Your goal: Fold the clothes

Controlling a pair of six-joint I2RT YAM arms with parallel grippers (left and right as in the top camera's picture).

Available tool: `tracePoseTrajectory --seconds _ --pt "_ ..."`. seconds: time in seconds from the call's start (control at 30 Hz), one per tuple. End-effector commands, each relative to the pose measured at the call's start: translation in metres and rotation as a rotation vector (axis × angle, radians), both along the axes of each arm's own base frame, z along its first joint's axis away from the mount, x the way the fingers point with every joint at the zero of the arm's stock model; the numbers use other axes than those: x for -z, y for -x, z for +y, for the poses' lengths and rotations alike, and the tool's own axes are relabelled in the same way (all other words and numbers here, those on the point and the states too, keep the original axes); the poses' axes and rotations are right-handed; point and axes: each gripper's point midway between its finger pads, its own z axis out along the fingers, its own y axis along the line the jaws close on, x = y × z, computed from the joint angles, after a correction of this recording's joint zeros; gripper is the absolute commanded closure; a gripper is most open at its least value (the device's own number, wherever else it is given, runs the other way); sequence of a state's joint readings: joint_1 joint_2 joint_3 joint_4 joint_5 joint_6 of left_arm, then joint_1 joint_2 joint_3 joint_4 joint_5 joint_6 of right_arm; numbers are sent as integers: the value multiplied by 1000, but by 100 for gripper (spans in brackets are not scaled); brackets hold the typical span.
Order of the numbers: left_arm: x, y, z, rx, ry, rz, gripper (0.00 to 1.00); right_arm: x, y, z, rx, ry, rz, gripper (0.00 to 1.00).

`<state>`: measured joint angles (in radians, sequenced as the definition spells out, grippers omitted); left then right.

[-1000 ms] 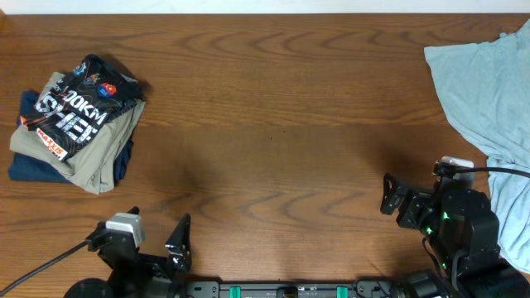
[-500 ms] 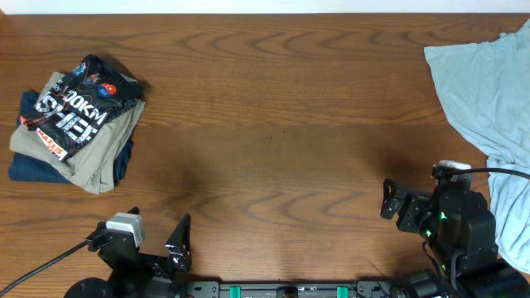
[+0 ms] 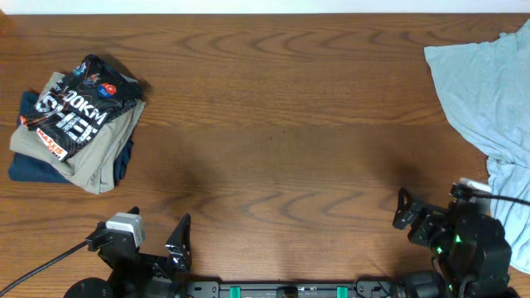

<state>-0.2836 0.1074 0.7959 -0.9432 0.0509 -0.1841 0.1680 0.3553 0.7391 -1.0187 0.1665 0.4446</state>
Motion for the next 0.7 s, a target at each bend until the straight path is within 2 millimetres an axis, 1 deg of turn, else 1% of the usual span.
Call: tracePoseTrajectory --seconds 0.0,0.13,0.27,0.33,0.47,0.53,0.67 --pt "1 0 1 -9 4 2 2 13 0 -9 58 -11 -43 1" --pt "1 0 1 -9 4 2 2 21 -11 -13 86 -36 -177 1" --pt "1 0 1 -9 4 2 2 13 -26 -19 120 -56 -380 1" --pt "1 0 1 -9 4 2 2 11 -36 -23 140 -52 -431 1" --pt "1 0 1 -9 4 2 2 11 -47 -32 187 -30 -511 1" --pt "1 0 1 -9 4 2 2 16 -53 -33 177 3 -530 1" --pt "1 0 1 -9 4 2 2 42 -61 -30 139 61 -502 1"
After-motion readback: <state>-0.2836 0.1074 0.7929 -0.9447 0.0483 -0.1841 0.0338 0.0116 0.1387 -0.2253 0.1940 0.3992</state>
